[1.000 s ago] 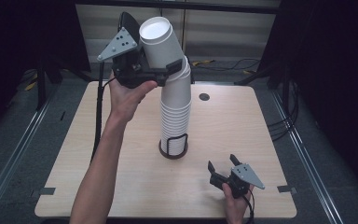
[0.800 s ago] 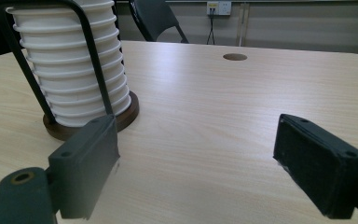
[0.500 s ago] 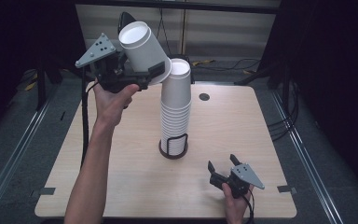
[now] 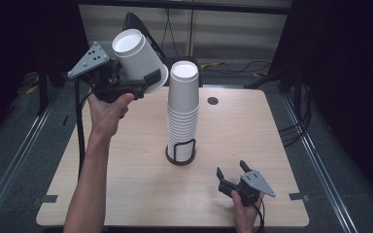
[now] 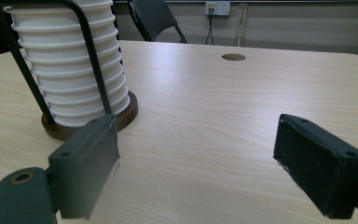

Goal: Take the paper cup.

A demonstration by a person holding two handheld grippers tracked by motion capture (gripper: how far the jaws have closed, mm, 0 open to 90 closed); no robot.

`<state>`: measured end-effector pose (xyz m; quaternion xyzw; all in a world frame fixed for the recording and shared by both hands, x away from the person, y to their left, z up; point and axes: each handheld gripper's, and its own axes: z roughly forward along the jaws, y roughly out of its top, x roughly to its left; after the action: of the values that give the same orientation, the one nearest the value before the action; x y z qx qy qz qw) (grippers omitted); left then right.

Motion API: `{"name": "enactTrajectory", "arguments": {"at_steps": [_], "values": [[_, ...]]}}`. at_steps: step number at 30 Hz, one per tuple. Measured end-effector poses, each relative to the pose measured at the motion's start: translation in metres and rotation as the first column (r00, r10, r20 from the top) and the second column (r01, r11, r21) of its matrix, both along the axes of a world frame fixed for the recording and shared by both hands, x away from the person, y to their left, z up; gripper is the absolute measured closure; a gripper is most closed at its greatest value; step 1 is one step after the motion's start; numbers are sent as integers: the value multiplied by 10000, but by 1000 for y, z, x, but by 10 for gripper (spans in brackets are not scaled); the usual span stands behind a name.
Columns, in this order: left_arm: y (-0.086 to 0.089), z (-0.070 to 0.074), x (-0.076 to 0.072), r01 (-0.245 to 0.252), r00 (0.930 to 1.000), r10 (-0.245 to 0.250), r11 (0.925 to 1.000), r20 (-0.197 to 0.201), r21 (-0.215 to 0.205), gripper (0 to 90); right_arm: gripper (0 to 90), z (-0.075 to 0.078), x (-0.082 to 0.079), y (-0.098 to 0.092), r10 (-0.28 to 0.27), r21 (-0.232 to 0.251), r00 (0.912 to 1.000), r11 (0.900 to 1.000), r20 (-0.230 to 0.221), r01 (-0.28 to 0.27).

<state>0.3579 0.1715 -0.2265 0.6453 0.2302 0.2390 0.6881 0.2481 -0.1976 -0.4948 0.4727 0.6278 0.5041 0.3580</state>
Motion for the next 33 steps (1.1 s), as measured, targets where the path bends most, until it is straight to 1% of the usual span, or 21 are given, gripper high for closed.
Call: {"name": "enactTrajectory", "arguments": {"at_steps": [2, 3, 4, 5, 9, 10, 11, 12, 13, 15, 17, 18, 20, 22, 24, 25, 26, 27, 28, 29, 33], "values": [[1, -3, -3, 25, 10000, -25, 10000, 8, 36, 126, 134, 0, 0, 0, -10, -6, 10000, 10000, 11, 10], [2, -7, -5, 14, 10000, -14, 10000, -83, 85, 126, 135, 0, 0, 0, -9, -18, 10000, 10000, 39, 9], [2, -7, -5, 14, 10000, -14, 10000, -83, 85, 126, 135, 0, 0, 0, -9, -18, 10000, 10000, 39, 9], [2, -11, -6, 15, 9999, -14, 10000, -147, 46, 126, 135, 0, 0, 0, -9, -11, 10000, 10000, 34, 9], [2, -20, -8, -83, 9993, 94, 9995, -374, 310, 126, 135, 0, 0, 0, -26, -5, 10000, 10000, 73, 26], [2, -20, -8, -83, 9993, 94, 9995, -374, 310, 126, 135, 0, 0, 0, -26, -5, 10000, 10000, 73, 26], [2, -24, -8, -126, 9989, 142, 9992, -441, 372, 126, 135, 0, 0, 0, -31, -12, 10000, 10000, 87, 31], [2, -26, -9, -119, 9988, 135, 9993, -470, 350, 126, 135, 0, -1, 0, -34, -18, 10000, 10000, 91, 34], [2, -28, -9, -58, 9987, 80, 9991, -512, 430, 126, 135, 0, -1, 0, -8, -25, 10000, 10000, 70, 8], [-1, -36, -14, -91, 9986, 132, 9969, -519, 776, 125, 135, 0, -1, 0, -8, -36, 10000, 10000, 85, 9], [-2, -42, -17, -23, 9985, 70, 9963, -541, 858, 125, 134, 0, -1, 1, -26, -58, 10000, 10000, 70, 26], [-2, -45, -19, -68, 9983, 121, 9958, -569, 911, 125, 135, 0, -1, 1, -20, -55, 10000, 10000, 56, 20], [-3, -50, -21, -83, 9976, 142, 9962, -677, 866, 125, 135, 0, -1, 1, -4, -66, 10000, 10000, 59, 5], [-4, -55, -24, -84, 9967, 159, 9955, -791, 948, 125, 134, 0, -1, 1, 15, -60, 10000, 10000, 86, -15], [-4, -59, -26, 51, 9957, 34, 9958, -929, 910, 125, 135, 0, -1, 2, 50, -116, 10000, 9999, 52, -49], [-5, -63, -28, 101, 9942, -9, 9963, -1073, 852, 125, 134, 0, -1, 4, 201, -252, 9998, 9995, 26, -200], [-5, -63, -28, 101, 9942, -9, 9963, -1073, 852, 125, 134, 0, -1, 4, 201, -252, 9998, 9995, 26, -200], [-5, -67, -30, 260, 9927, -161, 9963, -1194, 824, 125, 132, 0, -2, 8, 481, -538, 9988, 9974, -34, -482], [-5, -67, -30, 260, 9927, -161, 9963, -1194, 824, 125, 132, 0, -2, 8, 481, -538, 9988, 9974, -34, -482], [-7, -70, -32, 404, 9911, -296, 9959, -1302, 805, 125, 132, 0, -2, 9, 584, -606, 9983, 9964, -37, -585], [-11, -79, -36, 572, 9862, -418, 9940, -1600, 929, 125, 133, 0, -2, 15, 839, -814, 9964, 9931, -157, -849]]}}
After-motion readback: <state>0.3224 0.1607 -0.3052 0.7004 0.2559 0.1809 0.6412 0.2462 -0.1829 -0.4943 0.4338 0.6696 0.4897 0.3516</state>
